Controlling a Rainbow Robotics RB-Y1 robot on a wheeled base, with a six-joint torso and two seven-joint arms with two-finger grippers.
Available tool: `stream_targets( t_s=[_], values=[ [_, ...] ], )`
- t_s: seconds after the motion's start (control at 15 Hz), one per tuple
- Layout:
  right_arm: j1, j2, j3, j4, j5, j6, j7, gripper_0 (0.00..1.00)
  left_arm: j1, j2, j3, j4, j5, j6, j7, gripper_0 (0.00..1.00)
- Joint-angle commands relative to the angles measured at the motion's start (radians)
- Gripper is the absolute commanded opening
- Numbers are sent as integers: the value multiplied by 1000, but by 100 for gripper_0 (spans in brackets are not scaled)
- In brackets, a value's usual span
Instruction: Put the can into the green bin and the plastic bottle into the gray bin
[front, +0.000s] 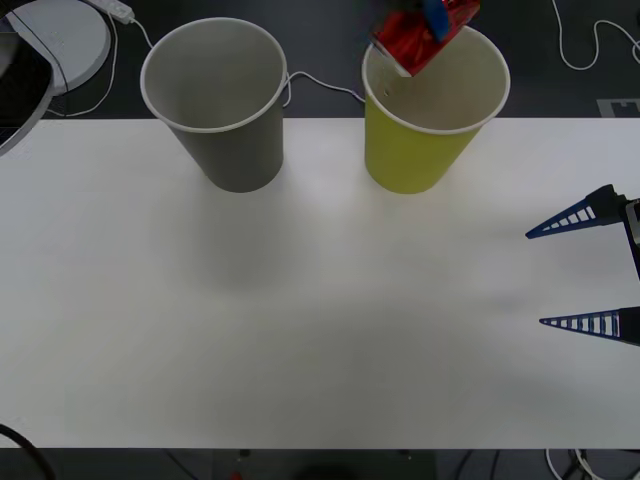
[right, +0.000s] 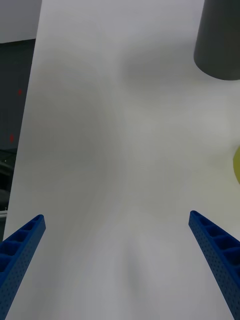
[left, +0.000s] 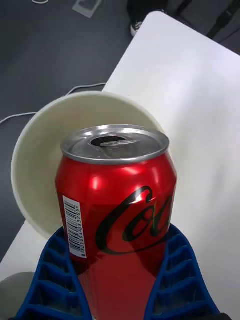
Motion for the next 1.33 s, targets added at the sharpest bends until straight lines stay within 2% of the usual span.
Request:
stream_targets(
  t_s=[0.07,0.33,0.47,0.6,0.67,0.73,0.8,1.13,1.33],
  values=[
    [0,0,0,0,0,0,0,100,-62,-85,-33,132,-7,43,-2,1],
    [0,0,0,0,0,0,0,100,-122,-157,-85,248,-2,109,-2,1],
    [0,0,0,0,0,0,0,100,-127,-174,-85,277,0,123,-3,0],
    [0,0,0,0,0,0,0,100,-127,-175,-85,286,4,132,-28,5],
    [0,0,0,0,0,0,0,100,-127,-175,-85,290,10,141,-28,33],
    [0,0,0,0,0,0,0,100,-128,-175,-85,290,15,146,-29,79],
    [0,0,0,0,0,0,0,100,-127,-175,-85,290,20,149,-32,100],
    [0,0,0,0,0,0,0,100,-127,-163,-83,297,66,140,-75,100],
    [0,0,0,0,0,0,0,100,-99,-115,-30,291,90,79,-160,100]
  ],
)
